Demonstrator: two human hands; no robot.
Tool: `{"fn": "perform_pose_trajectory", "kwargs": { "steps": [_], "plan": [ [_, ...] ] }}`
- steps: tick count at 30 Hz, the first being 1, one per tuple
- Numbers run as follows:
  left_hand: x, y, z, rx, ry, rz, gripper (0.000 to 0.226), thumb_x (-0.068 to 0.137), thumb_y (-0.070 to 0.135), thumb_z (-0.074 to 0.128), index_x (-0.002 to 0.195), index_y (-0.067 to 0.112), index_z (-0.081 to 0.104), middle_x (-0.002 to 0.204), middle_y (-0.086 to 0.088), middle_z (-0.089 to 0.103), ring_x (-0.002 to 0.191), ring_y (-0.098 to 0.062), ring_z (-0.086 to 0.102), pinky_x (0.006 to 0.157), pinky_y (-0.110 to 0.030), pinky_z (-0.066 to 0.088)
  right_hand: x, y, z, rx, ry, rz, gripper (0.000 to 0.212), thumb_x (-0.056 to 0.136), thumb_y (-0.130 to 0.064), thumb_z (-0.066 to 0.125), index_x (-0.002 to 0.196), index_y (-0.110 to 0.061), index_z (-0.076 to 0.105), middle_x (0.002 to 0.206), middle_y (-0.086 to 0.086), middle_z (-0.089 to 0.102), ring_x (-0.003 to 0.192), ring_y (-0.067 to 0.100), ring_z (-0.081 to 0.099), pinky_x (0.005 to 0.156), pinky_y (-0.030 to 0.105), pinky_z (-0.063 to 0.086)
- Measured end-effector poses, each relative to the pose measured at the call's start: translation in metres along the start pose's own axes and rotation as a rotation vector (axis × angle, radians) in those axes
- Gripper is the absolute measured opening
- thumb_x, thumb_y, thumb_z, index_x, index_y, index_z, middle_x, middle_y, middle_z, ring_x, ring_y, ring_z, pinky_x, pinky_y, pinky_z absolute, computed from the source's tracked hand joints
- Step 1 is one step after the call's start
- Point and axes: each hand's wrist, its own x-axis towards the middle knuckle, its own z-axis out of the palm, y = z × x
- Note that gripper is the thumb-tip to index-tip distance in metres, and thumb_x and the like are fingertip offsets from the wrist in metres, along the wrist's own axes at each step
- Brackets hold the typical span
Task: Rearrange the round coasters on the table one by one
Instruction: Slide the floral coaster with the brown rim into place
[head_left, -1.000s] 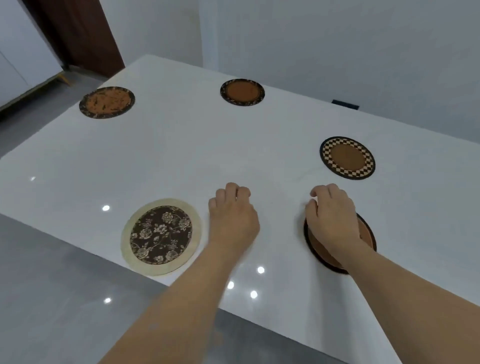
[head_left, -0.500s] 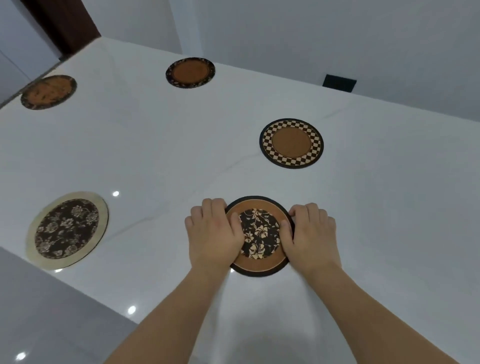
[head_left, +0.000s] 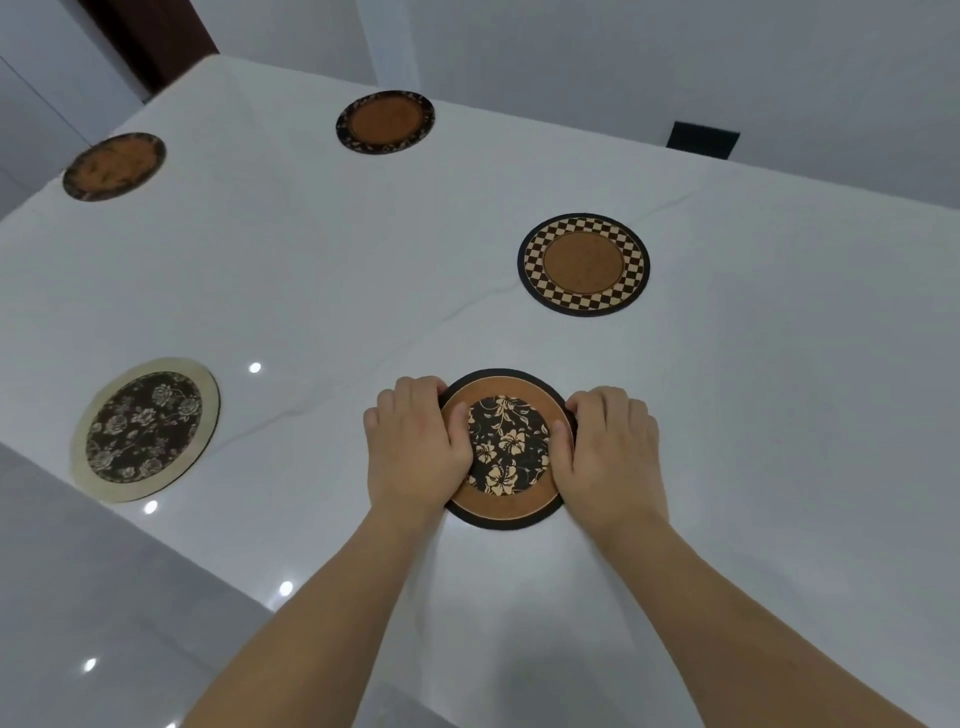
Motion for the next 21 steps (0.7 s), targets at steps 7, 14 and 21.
{"fn": "perform_pose_trajectory", "kwargs": {
  "steps": [7, 14, 21],
  "plan": [
    [0.0000, 0.0031, 0.0008, -0.006, 0.044, -0.018, 0.015, 0.096, 0.028, 0.046, 0.088, 0.015, 0.049, 0.083, -0.001, 0.054, 0.080, -0.026, 0.045, 0.078, -0.039, 0.032, -0.0012, 0.0023, -0.0016, 0.068, 0.007, 0.007, 0.034, 0.092, -0.031, 0.046, 0.118, -0.011, 0.051, 0.107, 0.010, 0.055, 0.092, 0.027, 0.050, 0.080, 0.040, 0.042],
    [0.0002, -0.0002, 0.0027, -0.028, 0.078, 0.000, 0.016, 0.097, 0.027, 0.040, 0.091, 0.017, 0.051, 0.074, 0.003, 0.053, 0.074, -0.025, 0.048, 0.078, -0.038, 0.032, 0.0019, 0.0074, 0.0019, 0.068, -0.005, -0.020, 0.024, 0.094, -0.034, 0.042, 0.102, -0.016, 0.054, 0.099, 0.004, 0.052, 0.086, 0.021, 0.046, 0.077, 0.037, 0.037],
    [-0.0068, -0.0003, -0.0021, -0.102, 0.024, -0.049, 0.016, 0.096, 0.024, 0.047, 0.097, 0.013, 0.058, 0.085, -0.004, 0.063, 0.088, -0.027, 0.052, 0.088, -0.038, 0.030, -0.0002, 0.0093, -0.0022, 0.270, 0.003, -0.019, 0.015, 0.092, -0.027, 0.046, 0.099, -0.019, 0.057, 0.091, -0.002, 0.062, 0.084, 0.018, 0.053, 0.082, 0.034, 0.035]
  ]
}}
